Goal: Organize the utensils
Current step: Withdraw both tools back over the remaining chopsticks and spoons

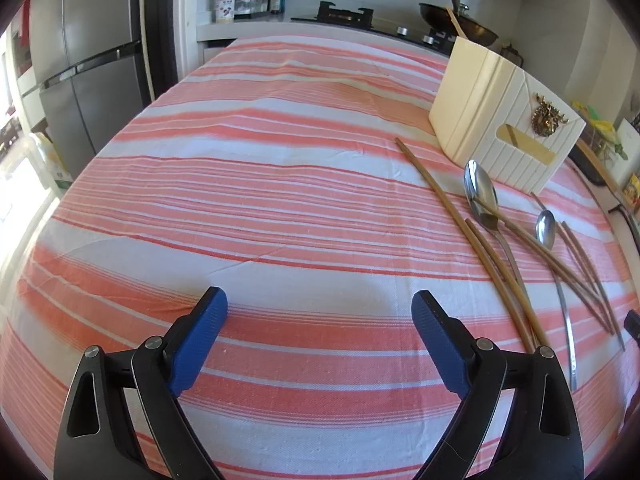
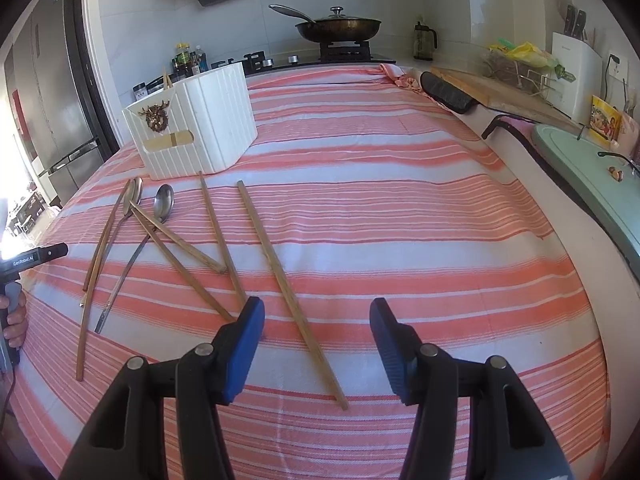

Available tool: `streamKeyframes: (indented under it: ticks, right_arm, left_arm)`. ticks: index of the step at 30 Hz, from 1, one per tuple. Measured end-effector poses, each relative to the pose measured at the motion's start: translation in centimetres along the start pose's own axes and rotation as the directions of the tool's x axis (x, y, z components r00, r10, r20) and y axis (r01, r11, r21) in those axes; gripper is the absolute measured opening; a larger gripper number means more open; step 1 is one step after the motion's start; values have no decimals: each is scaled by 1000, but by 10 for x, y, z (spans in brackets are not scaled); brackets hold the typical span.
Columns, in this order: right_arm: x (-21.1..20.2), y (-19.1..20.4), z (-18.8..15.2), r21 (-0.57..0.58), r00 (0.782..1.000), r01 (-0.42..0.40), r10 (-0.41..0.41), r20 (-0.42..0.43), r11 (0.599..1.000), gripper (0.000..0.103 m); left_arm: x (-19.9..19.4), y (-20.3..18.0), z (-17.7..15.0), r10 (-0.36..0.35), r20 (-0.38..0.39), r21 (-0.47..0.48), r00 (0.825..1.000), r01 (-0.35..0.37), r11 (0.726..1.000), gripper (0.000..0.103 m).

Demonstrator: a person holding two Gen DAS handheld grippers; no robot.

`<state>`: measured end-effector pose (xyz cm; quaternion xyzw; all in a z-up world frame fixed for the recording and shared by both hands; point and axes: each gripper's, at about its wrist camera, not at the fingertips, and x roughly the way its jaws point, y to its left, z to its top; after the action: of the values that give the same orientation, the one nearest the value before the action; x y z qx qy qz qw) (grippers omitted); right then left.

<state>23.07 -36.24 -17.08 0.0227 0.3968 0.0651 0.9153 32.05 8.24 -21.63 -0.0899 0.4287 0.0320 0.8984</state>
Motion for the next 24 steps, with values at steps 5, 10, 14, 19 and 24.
streamKeyframes:
  ticks: [5, 10, 14, 19, 24]
  right_arm:
    - [-1, 2, -1, -4, 1000, -4, 4, 1, 1000, 56]
    - [-5, -2, -2, 12, 1000, -13, 13, 18, 1000, 56]
    - [-7, -5, -2, 28, 999, -21, 20, 26, 999, 56]
    - [-5, -3, -1, 21, 999, -25, 24, 21, 999, 56]
    - [-10, -3, -2, 19, 999, -28, 28, 31, 999, 56]
  left_arm:
    - [0, 0, 0, 1, -1, 1, 1000, -1, 1000, 95]
    - [-2, -2, 1, 29, -2, 10, 1000, -29, 1000, 95]
    - [-18, -7, 6, -75, 19, -88, 997, 77, 993, 95]
    - [-19, -43, 14, -135, -4, -86, 991, 134, 987, 96]
    - [-7, -81, 6, -43, -26, 19, 999, 44, 999, 96]
